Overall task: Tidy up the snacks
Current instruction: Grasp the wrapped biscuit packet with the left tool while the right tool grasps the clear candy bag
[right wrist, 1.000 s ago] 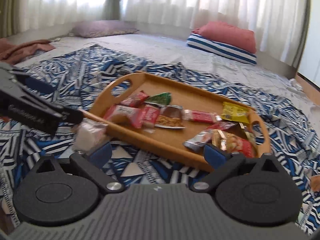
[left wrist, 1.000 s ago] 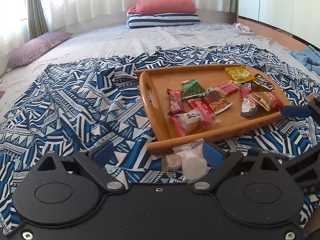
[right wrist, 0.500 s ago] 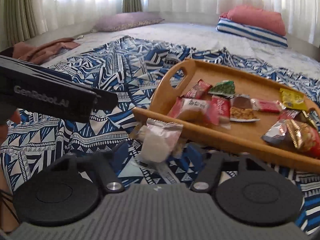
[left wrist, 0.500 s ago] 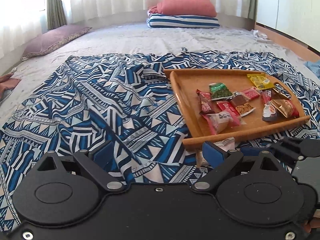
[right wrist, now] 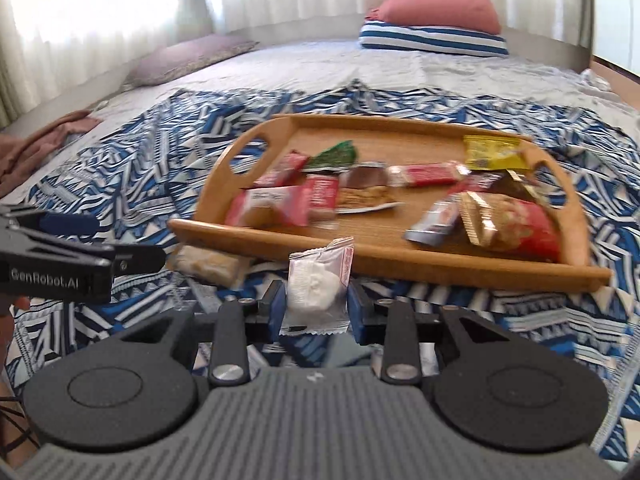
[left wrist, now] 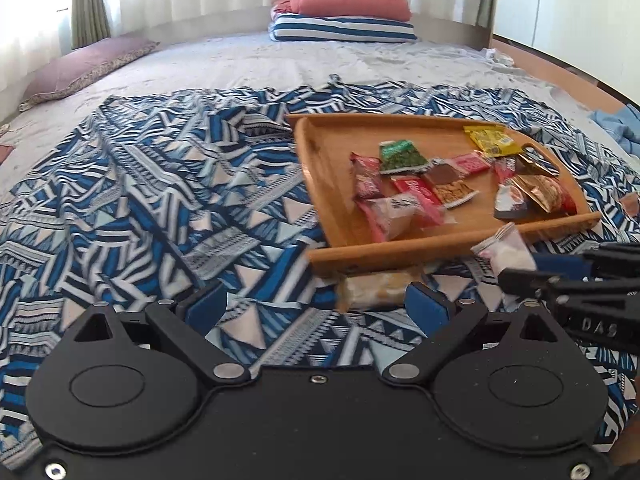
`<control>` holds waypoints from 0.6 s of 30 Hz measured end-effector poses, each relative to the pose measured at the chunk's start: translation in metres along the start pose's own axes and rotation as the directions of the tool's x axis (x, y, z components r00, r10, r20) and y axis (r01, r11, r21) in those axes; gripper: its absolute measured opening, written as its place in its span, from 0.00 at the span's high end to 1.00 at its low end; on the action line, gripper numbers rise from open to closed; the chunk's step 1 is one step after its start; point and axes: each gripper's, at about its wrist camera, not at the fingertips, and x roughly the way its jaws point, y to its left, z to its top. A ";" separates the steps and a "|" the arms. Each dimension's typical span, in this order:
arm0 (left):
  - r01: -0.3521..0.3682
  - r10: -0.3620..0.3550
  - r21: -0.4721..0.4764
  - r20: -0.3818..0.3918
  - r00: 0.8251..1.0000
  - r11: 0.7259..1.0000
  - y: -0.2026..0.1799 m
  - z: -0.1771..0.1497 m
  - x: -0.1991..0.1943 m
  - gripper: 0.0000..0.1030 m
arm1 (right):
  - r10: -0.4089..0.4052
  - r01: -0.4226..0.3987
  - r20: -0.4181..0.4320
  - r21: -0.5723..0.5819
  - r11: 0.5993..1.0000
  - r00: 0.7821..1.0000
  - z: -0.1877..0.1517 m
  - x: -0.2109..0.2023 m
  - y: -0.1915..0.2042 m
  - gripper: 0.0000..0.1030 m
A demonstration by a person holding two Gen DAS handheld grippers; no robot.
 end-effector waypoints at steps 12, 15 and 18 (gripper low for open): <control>-0.008 0.007 -0.015 -0.030 1.000 1.000 -0.044 -0.002 0.038 0.07 | -0.080 0.079 0.026 0.032 0.996 0.996 -0.013 -0.017 -0.034 0.62; 0.018 -0.020 -0.044 -0.063 0.998 0.999 -0.044 -0.003 0.044 0.16 | -0.080 0.079 0.030 0.025 0.997 0.996 -0.015 -0.017 -0.032 0.62; 0.004 -0.007 -0.051 -0.061 0.998 0.999 -0.043 -0.004 0.045 0.32 | -0.080 0.080 0.030 0.012 0.997 0.996 -0.015 -0.015 -0.030 0.62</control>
